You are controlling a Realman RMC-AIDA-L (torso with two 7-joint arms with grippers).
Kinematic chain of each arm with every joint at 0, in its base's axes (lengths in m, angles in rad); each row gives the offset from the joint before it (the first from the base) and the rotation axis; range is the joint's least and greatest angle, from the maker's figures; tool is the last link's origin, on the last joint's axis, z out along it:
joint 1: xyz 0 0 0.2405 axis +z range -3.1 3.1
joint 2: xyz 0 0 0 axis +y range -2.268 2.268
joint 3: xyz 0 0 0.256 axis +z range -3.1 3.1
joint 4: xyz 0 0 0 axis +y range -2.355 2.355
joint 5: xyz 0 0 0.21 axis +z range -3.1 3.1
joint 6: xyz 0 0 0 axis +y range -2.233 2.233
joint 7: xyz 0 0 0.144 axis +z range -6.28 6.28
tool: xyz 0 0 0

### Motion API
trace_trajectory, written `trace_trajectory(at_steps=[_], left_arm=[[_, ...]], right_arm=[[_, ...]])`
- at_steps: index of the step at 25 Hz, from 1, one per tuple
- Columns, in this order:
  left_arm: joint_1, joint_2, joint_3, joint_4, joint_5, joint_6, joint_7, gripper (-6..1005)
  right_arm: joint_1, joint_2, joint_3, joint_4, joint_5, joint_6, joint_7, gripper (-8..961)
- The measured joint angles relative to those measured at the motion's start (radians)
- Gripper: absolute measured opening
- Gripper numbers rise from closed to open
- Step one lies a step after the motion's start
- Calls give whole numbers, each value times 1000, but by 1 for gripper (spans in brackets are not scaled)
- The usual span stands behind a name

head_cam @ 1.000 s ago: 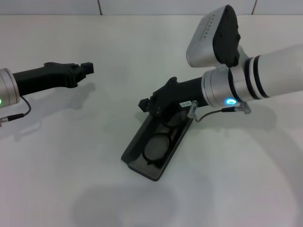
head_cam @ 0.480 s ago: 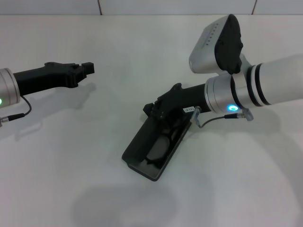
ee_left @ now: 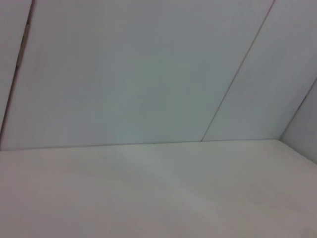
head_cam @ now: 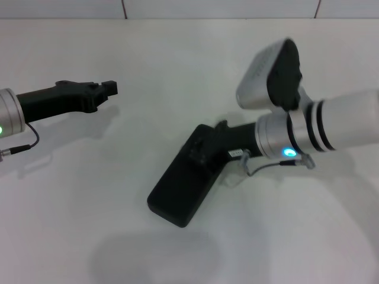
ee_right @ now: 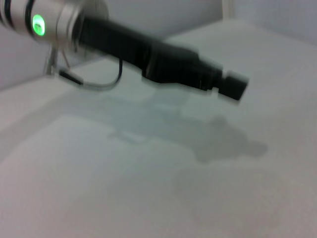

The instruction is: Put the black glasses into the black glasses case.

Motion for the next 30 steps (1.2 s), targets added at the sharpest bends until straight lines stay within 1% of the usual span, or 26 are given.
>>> trace_trajectory(at_steps=[9, 13, 20, 25, 30], left_arm=[[-5, -3, 0, -11, 0, 0, 16, 47], [0, -4, -1, -11, 0, 0, 17, 48], [1, -2, -2, -10, 0, 2, 16, 48], [-1, 0, -4, -10, 0, 2, 16, 48], [-6, 1, -3, -10, -2, 2, 16, 49]], right_arm=[[-58, 0, 5, -29, 12, 10, -34, -2], [-107, -1, 39, -101, 24, 8, -102, -1], [-117, -4, 146, -123, 25, -49, -151, 8], [-140, -6, 223, -154, 23, -73, -169, 14], [-185, -4, 386, -166, 32, -150, -197, 20]])
